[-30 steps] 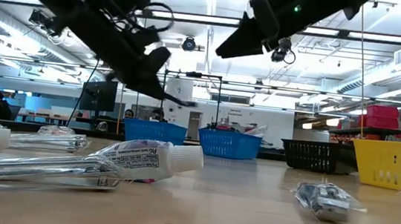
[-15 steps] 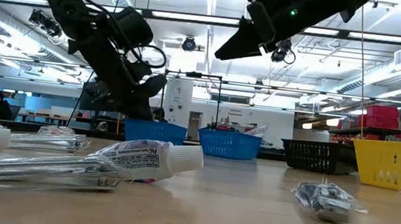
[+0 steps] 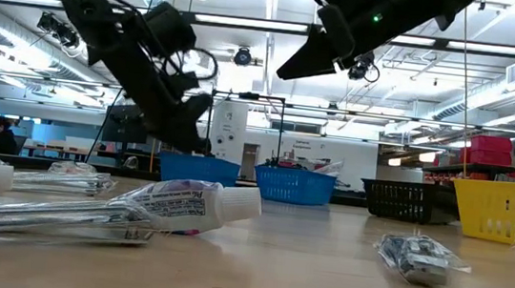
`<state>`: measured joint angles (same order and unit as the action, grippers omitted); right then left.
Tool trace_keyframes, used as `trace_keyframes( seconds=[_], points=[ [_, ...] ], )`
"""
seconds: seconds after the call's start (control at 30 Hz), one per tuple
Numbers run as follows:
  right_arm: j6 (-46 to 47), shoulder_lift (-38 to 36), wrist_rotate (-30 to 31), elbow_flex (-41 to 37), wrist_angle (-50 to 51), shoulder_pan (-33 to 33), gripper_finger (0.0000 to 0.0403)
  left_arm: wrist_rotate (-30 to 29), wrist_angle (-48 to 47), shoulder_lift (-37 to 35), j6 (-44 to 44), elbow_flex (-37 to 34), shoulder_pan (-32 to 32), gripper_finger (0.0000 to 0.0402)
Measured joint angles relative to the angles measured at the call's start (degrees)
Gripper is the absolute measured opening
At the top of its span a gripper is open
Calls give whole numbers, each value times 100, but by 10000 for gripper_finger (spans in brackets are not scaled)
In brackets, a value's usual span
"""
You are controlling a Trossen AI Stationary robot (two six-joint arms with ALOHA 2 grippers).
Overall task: Pick & Place Travel size toiletries
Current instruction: Put the orange toothbrush into the right blue basket
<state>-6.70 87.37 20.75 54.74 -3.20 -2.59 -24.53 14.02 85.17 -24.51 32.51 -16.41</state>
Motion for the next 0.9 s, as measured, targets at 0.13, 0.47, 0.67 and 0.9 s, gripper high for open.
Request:
trace_keyframes(
  seconds=[0.13,0.47,0.67,0.9],
  points=[
    [-4,0,-320,0,-1,0,140,-304,-482,-704,-217,4,29,155],
    [-22,0,-447,0,5,0,149,-1004,-3556,-2172,-2692,5,-48,157],
    [-22,1,-445,0,20,0,156,-864,-4935,-2130,-3881,4,-43,157],
    [-22,2,-446,0,20,0,147,-754,-5204,-1825,-4330,4,-46,157]
  ],
)
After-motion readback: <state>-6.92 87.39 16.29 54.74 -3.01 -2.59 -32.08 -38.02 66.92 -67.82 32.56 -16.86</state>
